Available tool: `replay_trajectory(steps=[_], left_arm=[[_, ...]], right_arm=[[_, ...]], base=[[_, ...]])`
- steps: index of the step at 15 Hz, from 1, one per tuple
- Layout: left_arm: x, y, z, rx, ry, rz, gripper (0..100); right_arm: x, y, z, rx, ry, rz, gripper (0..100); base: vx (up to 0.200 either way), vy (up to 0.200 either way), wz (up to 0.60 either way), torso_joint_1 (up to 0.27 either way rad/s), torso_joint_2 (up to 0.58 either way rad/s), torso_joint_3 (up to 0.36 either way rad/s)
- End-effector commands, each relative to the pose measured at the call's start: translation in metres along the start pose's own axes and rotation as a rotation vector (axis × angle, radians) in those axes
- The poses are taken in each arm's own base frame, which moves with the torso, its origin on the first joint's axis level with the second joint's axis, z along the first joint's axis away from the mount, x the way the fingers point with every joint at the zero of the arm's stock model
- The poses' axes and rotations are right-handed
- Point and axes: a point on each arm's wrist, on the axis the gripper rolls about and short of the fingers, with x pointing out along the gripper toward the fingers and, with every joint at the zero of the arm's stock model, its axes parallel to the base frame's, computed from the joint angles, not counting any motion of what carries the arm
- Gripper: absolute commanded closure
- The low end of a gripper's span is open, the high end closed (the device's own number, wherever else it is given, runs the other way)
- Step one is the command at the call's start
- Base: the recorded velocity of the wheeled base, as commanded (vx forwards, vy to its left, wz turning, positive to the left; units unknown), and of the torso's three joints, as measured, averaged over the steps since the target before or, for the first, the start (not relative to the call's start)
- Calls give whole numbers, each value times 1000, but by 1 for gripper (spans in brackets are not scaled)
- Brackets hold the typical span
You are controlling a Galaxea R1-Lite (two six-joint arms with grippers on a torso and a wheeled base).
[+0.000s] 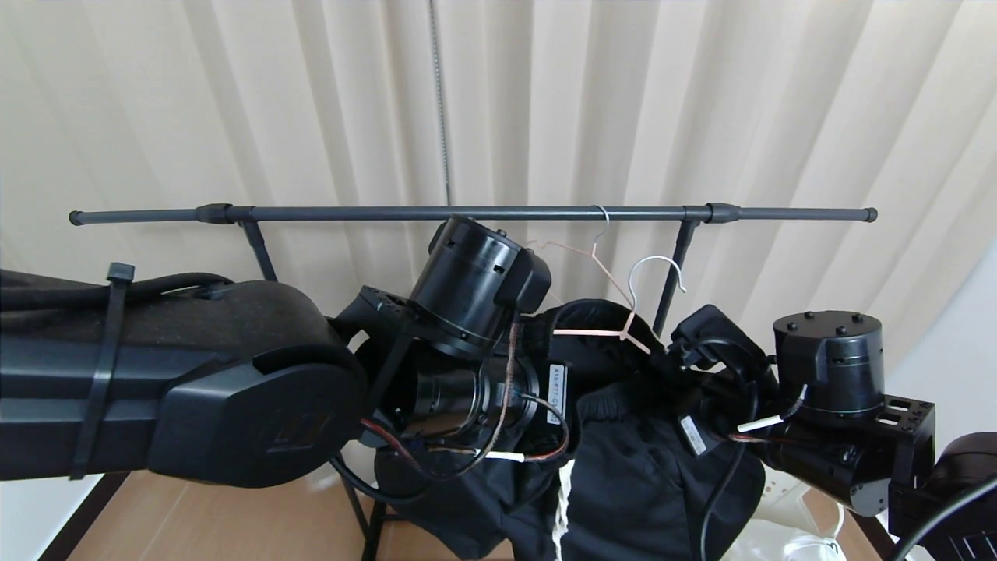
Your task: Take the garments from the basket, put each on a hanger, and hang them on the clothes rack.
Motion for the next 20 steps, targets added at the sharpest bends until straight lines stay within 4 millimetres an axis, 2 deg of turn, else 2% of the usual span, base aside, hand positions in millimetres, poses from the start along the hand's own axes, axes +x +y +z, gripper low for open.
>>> replay_trajectory(steps=[1,6,10,20], left_arm=[[4,-1,0,0,6,2,100],[19,7,-21,20,84,44,100],[30,-3,-34,43,131,34,100],[44,-10,-39,-31,107,11,100]], right_arm=[[8,5,-3,-7,9,-5,100],[6,3,5,13,-48,-10,100],[8,2,9,34,-78,-18,100],[6,-1,20,118,-123,-20,100]], base=[[0,0,0,0,0,0],[0,0,0,0,0,0],[0,0,0,0,0,0],[0,0,0,0,0,0]])
